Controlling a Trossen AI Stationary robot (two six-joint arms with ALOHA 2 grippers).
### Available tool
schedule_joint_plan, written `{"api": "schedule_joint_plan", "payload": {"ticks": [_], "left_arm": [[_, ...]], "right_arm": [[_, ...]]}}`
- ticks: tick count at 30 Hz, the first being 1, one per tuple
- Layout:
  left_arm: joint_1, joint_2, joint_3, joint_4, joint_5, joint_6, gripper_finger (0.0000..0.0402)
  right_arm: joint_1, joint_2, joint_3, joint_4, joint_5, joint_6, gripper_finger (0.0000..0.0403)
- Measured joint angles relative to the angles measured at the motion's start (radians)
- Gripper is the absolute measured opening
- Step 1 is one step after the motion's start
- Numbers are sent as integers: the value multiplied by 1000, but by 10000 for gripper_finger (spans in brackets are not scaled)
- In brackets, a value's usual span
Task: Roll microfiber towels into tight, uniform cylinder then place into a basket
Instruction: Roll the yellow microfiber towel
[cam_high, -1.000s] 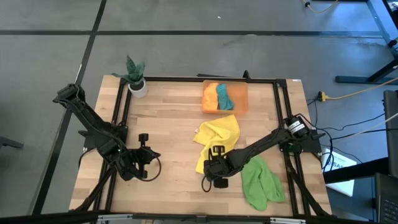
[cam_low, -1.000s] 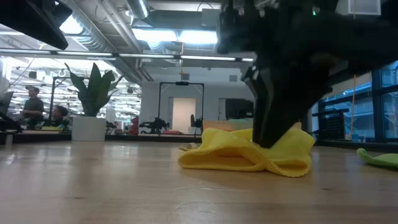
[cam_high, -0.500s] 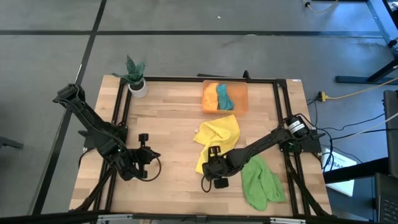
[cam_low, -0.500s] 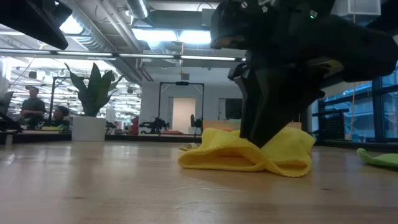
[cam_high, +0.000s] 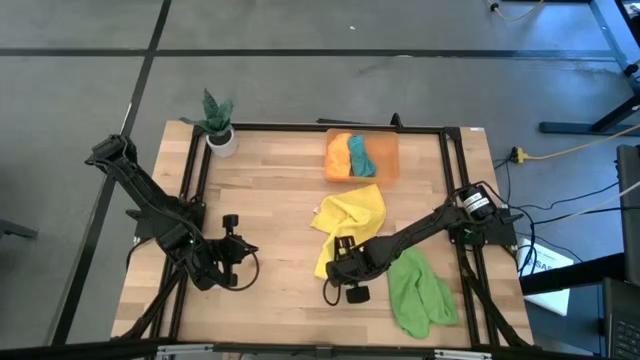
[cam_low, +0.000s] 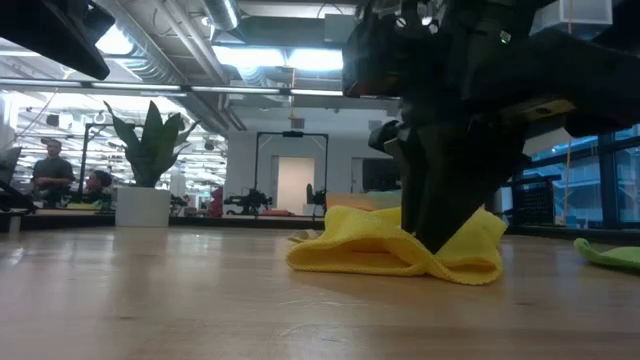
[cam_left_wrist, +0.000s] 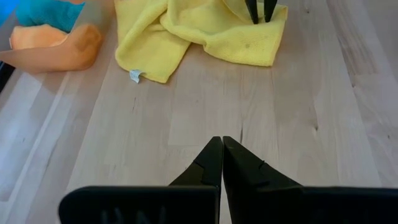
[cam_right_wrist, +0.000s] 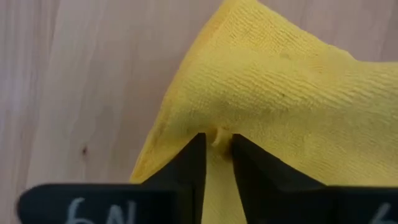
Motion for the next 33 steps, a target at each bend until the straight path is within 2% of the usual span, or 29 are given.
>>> {"api": "schedule_joint_plan", "payload": {"ticks": [7, 12, 19, 24, 28, 33], "left_arm": [[0, 0, 0, 0, 0, 1, 4], [0, 0, 0, 0, 0, 3, 4], [0, 0, 0, 0, 0, 3, 4], [0, 0, 0, 0, 0, 3, 4], [0, 1, 0, 4, 0, -1, 4], [0, 53, 0, 87, -2, 55, 4]], "right_arm": [[0, 0, -6, 19, -12, -2, 8], [9, 0, 6, -26, -12, 1, 6], [36, 0, 130, -151, 2, -4, 3], [70, -1, 248, -306, 110, 0, 2], [101, -1, 351, -425, 245, 1, 2], [114, -1, 450, -482, 371, -3, 2]]}}
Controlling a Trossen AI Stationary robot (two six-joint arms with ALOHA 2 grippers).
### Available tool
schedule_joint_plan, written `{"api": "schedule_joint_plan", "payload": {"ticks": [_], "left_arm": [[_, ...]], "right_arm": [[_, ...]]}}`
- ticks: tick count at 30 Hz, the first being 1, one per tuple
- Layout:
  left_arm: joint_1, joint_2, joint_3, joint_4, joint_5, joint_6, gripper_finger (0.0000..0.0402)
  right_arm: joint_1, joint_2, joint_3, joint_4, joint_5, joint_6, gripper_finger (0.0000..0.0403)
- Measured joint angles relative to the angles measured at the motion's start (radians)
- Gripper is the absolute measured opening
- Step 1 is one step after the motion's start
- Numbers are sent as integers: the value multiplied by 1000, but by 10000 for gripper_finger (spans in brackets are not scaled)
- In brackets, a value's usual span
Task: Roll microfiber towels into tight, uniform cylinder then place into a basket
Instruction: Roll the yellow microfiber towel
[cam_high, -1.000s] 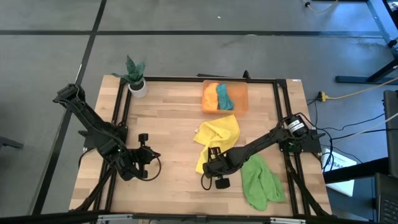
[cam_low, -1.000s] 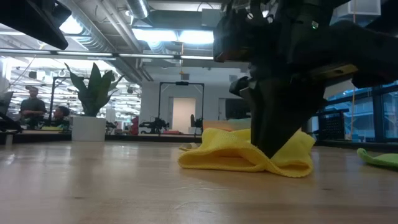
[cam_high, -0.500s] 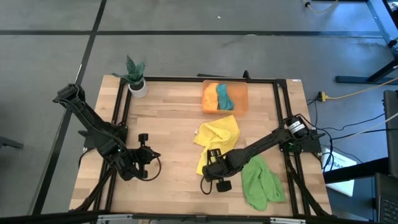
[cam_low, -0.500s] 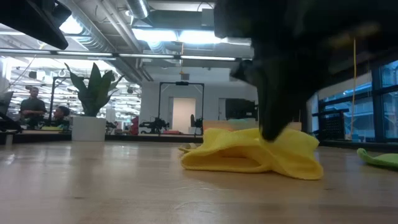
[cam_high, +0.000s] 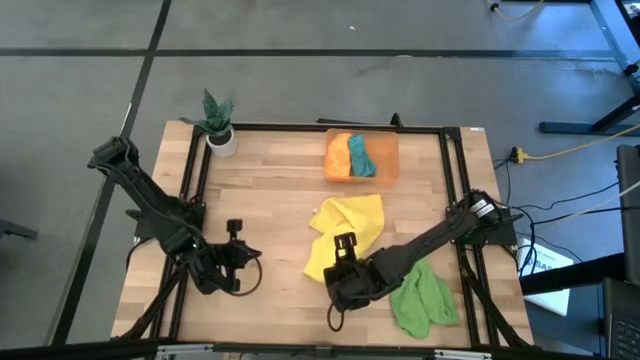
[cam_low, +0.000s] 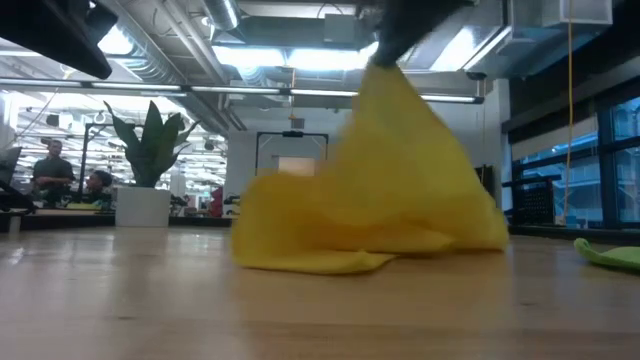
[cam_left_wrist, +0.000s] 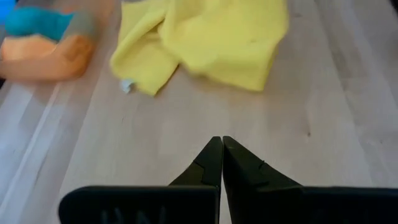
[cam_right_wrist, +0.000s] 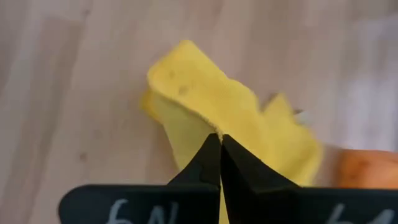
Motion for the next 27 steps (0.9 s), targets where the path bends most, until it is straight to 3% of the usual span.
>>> {"api": "schedule_joint_plan", "payload": {"ticks": [7, 13, 27], "left_arm": [[2, 126, 0, 239, -1, 223, 4], [8, 241, 0, 428, 12, 393, 4], [11, 279, 0, 454, 12, 472, 4]], "right_arm": [[-5, 0, 99, -75, 139, -3, 2], [-25, 0, 115, -79, 145, -24, 2], [-86, 0, 115, 0, 170, -130, 1]]}}
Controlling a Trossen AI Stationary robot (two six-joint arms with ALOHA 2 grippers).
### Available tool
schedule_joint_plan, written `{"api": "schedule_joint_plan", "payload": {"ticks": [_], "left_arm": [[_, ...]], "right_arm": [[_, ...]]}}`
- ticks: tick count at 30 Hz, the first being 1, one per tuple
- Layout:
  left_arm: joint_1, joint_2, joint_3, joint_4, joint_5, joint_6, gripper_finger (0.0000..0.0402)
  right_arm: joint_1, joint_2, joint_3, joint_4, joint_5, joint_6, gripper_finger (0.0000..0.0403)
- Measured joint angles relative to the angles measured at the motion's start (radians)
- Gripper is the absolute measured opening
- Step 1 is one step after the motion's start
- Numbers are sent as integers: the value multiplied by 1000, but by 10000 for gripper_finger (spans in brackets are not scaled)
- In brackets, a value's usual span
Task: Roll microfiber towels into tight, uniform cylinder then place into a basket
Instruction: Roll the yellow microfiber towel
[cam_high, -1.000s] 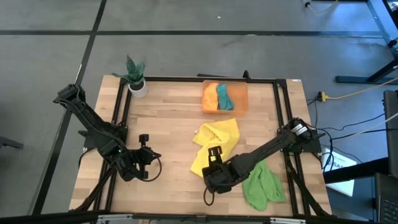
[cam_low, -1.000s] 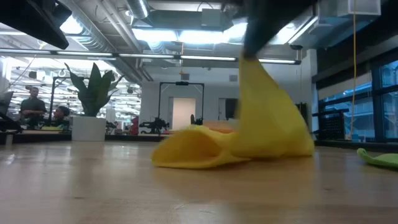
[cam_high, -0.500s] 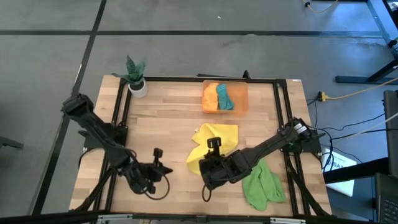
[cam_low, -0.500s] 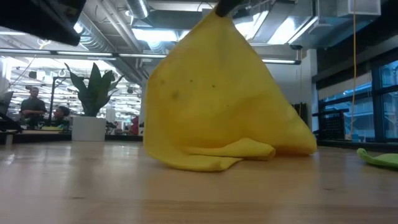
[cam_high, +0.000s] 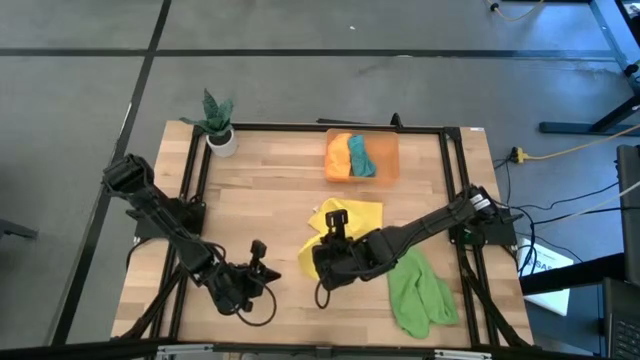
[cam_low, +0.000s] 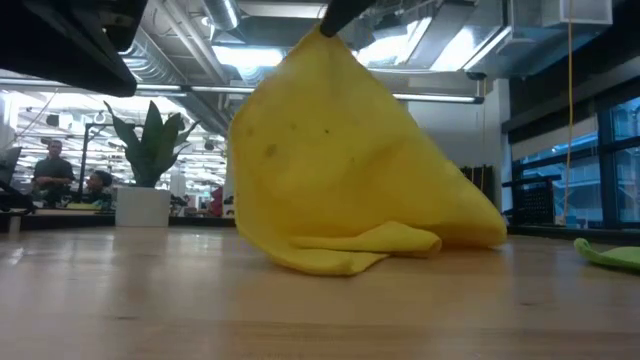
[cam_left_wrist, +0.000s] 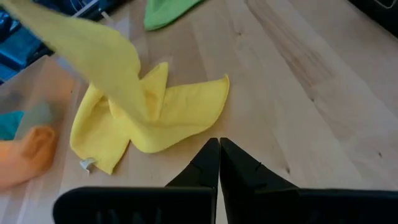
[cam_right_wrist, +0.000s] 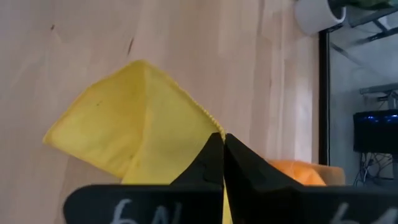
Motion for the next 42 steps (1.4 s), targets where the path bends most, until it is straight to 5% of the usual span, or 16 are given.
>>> {"api": "schedule_joint_plan", "payload": {"ticks": [15, 26, 42], "left_arm": [[23, 0, 0, -2, -34, -63, 79], [120, 0, 0, -58, -53, -442, 82], [195, 117, 0, 46, -181, -556, 82]], "right_arm": [[-48, 0, 0, 152, 0, -125, 2], [-48, 0, 0, 152, 0, -132, 2], [-48, 0, 0, 161, 0, -128, 3]]}}
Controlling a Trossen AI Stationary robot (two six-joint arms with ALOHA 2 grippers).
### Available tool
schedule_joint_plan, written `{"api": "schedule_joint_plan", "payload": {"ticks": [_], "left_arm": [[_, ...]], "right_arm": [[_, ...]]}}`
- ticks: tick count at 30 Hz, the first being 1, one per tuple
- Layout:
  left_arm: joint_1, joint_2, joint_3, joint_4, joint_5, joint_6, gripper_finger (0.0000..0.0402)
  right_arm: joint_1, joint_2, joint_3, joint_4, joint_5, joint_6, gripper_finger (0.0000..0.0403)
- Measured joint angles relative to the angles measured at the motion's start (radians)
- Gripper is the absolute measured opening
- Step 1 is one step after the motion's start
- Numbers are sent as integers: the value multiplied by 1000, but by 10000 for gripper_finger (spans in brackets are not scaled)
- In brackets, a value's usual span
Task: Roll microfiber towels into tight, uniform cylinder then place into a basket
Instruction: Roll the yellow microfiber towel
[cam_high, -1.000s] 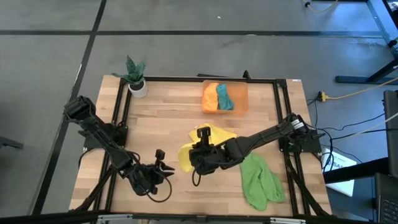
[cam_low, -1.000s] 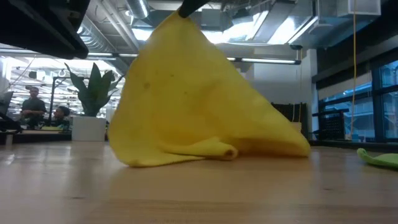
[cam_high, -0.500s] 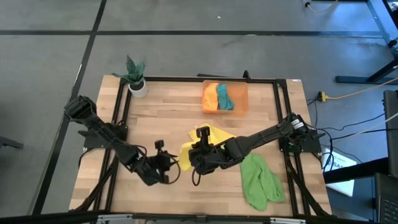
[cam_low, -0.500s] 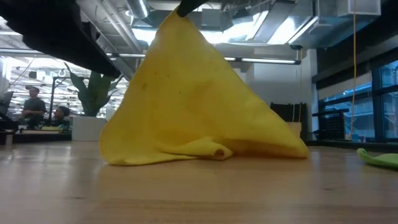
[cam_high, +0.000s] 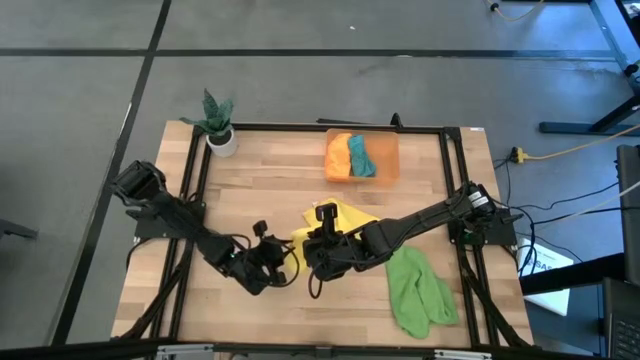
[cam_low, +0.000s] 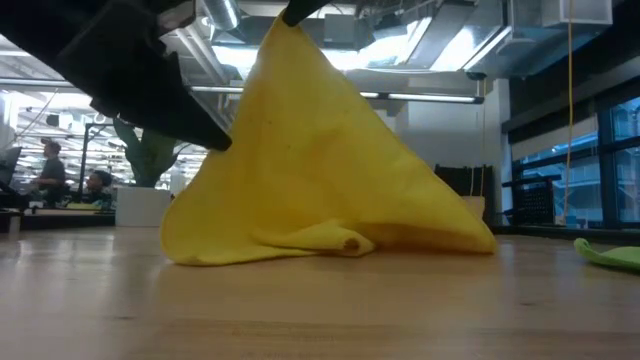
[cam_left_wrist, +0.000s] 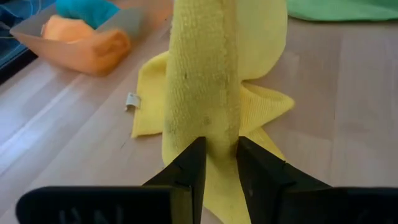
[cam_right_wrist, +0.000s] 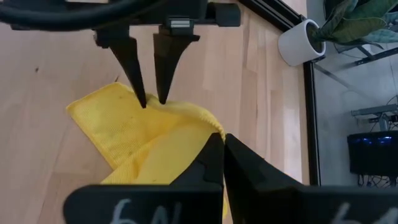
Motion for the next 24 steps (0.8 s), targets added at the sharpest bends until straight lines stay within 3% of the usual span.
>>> {"api": "schedule_joint_plan", "payload": {"ticks": [5, 13, 24], "left_arm": [[9, 10, 0, 1, 20, -61, 82], [-6, 2, 0, -64, 134, -202, 76], [-2, 2, 0, -102, 129, -259, 74]], "right_arm": [[0, 0, 0, 1, 0, 0, 3], [0, 0, 0, 4, 24, 0, 3], [0, 0, 0, 22, 59, -1, 3]]}}
